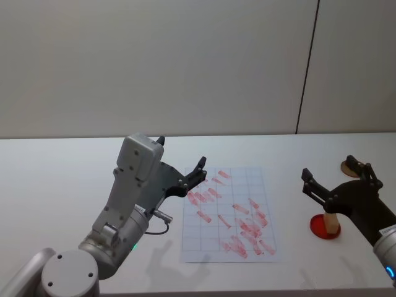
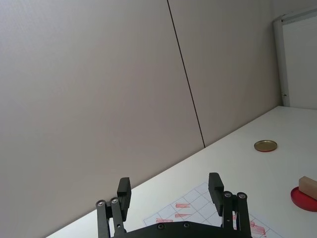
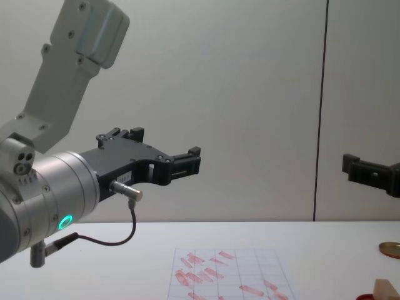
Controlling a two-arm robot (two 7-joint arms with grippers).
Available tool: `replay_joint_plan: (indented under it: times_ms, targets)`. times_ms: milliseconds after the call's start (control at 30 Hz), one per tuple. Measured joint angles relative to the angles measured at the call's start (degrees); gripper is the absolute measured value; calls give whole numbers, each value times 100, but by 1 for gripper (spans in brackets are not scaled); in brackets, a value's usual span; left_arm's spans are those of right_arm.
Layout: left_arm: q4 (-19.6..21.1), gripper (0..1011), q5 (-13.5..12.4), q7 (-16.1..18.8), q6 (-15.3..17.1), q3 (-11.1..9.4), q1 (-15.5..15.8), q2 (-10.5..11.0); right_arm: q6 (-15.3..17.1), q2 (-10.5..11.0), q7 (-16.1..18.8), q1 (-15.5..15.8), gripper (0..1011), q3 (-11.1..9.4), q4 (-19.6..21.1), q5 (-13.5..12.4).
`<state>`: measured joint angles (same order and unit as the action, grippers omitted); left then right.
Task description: Use the one hand to pick up the stamp and affix it onto the A4 paper.
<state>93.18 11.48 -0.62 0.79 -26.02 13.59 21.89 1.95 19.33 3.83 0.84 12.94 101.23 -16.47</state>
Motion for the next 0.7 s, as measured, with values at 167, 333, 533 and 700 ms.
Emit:
replay_joint_plan:
  times_ms: [167,333,533,700]
  targets:
    - [0,993,0,0,0,0,0,0,0,0,0,0,1001,0,0,0]
    - [0,993,0,0,0,0,0,0,0,0,0,0,1001,0,0,0]
    - [0,993,0,0,0,0,0,0,0,0,0,0,1001,0,0,0]
    - [0,993,0,0,0,0,0,0,0,0,0,0,1001,0,0,0]
